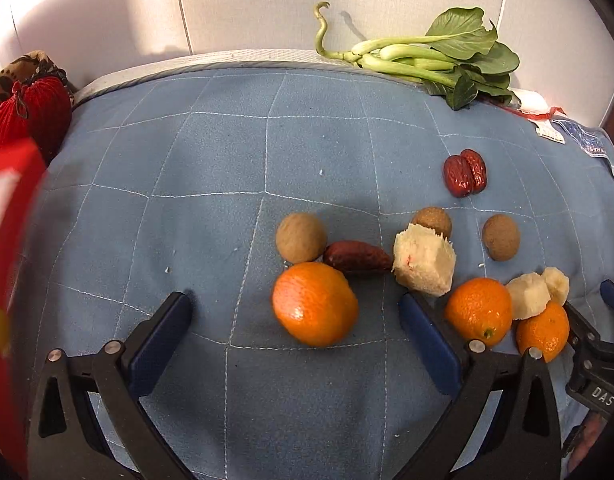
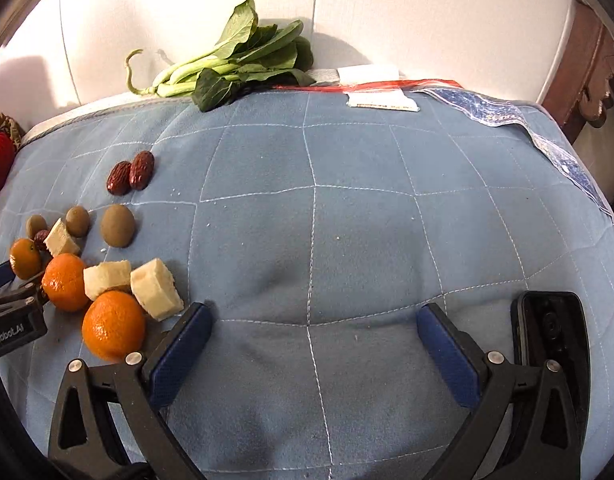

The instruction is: Organize fruits

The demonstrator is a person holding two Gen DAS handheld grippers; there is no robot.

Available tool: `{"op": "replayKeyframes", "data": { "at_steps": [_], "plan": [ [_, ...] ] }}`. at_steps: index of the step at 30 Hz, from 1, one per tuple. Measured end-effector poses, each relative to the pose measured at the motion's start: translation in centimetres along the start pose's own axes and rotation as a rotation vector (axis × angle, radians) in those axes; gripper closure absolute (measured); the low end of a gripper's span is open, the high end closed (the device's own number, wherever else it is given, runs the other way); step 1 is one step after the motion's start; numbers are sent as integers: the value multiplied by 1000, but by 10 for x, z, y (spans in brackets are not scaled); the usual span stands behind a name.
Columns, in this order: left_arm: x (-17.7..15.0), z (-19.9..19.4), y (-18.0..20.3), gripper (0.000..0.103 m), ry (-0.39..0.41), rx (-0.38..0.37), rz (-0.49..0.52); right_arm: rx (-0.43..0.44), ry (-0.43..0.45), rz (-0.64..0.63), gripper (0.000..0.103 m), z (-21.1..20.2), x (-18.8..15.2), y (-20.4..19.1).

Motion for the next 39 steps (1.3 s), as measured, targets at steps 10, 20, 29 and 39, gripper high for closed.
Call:
{"op": "replayKeyframes", "data": {
  "at_steps": [10, 20, 29, 39],
  "plan": [
    [1, -1, 1, 0, 15, -15, 0, 157, 57, 22, 1, -28, 9, 6],
    [4, -1, 2, 0, 24, -12, 1, 345, 102, 134, 1, -82, 23, 0],
    [2, -5, 2, 0, -56, -6, 1, 396, 14, 132, 1, -71, 13, -15],
    [1, -73, -18, 0, 70, 19, 31, 357, 30, 17, 1, -77, 7, -47]
  ]
}}
Point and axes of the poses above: each gripper's, at about its wrist camera, not at the fingertips, and z roughly the way its jaws point, y to its right, x to its top, the point moved 7 cm from there along z, roughly the way its jaws point
